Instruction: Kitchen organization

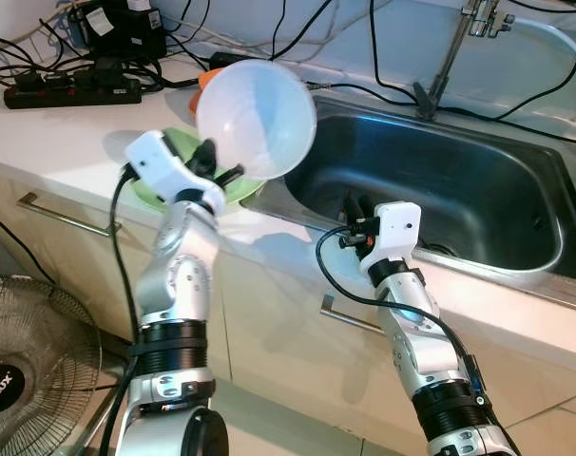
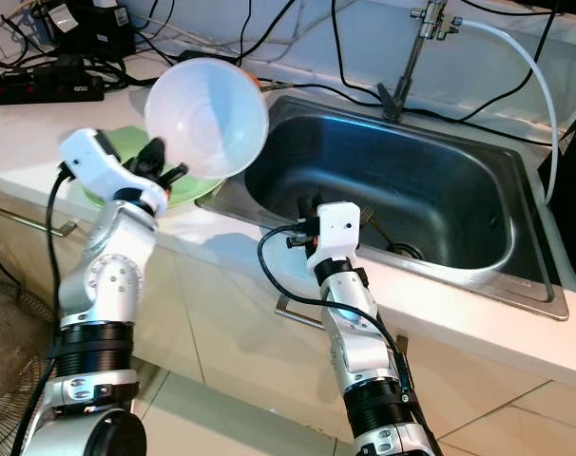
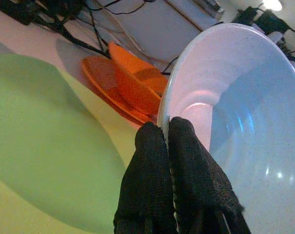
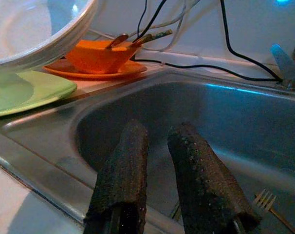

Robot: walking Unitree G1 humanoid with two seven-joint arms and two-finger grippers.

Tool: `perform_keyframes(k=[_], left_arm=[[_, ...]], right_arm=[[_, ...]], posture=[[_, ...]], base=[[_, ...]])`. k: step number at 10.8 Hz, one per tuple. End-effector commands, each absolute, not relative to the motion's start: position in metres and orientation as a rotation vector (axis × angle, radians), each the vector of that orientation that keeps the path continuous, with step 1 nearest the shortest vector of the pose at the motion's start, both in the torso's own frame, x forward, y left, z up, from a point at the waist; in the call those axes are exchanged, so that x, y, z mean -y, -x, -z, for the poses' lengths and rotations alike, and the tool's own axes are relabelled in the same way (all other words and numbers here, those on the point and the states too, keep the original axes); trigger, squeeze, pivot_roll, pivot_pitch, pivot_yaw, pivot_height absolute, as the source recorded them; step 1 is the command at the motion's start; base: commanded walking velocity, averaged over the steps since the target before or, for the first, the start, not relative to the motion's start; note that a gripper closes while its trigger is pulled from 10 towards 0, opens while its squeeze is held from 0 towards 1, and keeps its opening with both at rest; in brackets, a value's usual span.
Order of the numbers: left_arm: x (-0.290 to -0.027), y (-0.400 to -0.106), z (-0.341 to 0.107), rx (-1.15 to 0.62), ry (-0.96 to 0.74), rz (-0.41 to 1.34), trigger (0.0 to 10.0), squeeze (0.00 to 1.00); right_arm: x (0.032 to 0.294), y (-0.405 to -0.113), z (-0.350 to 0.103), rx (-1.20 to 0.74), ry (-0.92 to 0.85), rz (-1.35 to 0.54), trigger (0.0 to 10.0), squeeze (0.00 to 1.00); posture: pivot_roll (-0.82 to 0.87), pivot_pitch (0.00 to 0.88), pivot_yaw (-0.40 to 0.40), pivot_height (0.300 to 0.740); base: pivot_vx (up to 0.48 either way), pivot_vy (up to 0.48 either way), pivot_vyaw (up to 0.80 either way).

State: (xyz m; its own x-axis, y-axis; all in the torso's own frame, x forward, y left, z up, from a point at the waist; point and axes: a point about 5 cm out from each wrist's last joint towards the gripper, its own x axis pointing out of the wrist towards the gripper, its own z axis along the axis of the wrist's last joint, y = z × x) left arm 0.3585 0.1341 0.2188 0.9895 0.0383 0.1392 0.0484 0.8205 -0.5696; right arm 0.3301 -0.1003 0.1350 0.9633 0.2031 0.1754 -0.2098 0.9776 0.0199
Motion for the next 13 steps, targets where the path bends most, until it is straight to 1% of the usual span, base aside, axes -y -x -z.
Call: perform_keyframes(k=[1, 2, 3, 5, 7, 8, 11, 13], left_arm=[[-0.128, -0.355, -0.228, 0.2, 0.61, 0.056, 10.0, 0.0], [-0.126, -0.355, -0.226, 0.196, 0.607, 0.063, 10.0, 0.0], [-0.124, -0.355, -0.224, 0.192, 0.608, 0.071, 10.0, 0.0], [-0.121, -0.355, -0.22, 0.18, 0.584, 0.093, 10.0, 0.0], [-0.117, -0.355, -0.217, 0.171, 0.565, 0.109, 10.0, 0.0], [-0.114, -0.354, -0.218, 0.17, 0.551, 0.125, 10.0, 0.0], [-0.111, -0.354, -0.218, 0.173, 0.537, 0.138, 10.0, 0.0], [-0.105, -0.354, -0.217, 0.163, 0.52, 0.173, 10.0, 0.0]], right_arm=[[0.104, -0.328, -0.117, 0.084, -0.029, -0.198, 10.0, 0.0], [0.104, -0.329, -0.118, 0.087, -0.03, -0.195, 10.0, 0.0], [0.104, -0.329, -0.121, 0.1, -0.04, -0.193, 10.0, 1.0], [0.107, -0.335, -0.135, 0.125, -0.131, -0.168, 10.0, 1.0], [0.106, -0.341, -0.159, 0.17, -0.27, -0.183, 10.0, 0.99], [0.103, -0.341, -0.17, 0.195, -0.33, -0.219, 10.0, 0.0], [0.107, -0.342, -0.186, 0.225, -0.422, -0.235, 10.0, 0.0], [0.103, -0.34, -0.189, 0.22, -0.472, -0.269, 10.0, 0.0]], posture=[[0.08, 0.058, -0.045, 0.74], [0.08, 0.057, -0.044, 0.74], [0.08, 0.054, -0.038, 0.74], [0.07, 0.047, -0.034, 0.74], [0.07, 0.036, -0.028, 0.74], [0.07, 0.036, -0.028, 0.74], [0.07, 0.02, -0.021, 0.74], [0.07, 0.014, -0.017, 0.74]], base=[[0.0, 0.0, 0.0], [0.0, 0.0, 0.0], [0.0, 0.0, 0.0], [0.0, 0.0, 0.0], [0.0, 0.0, 0.0], [0.0, 0.0, 0.0], [0.0, 0.0, 0.0], [0.0, 0.0, 0.0]])
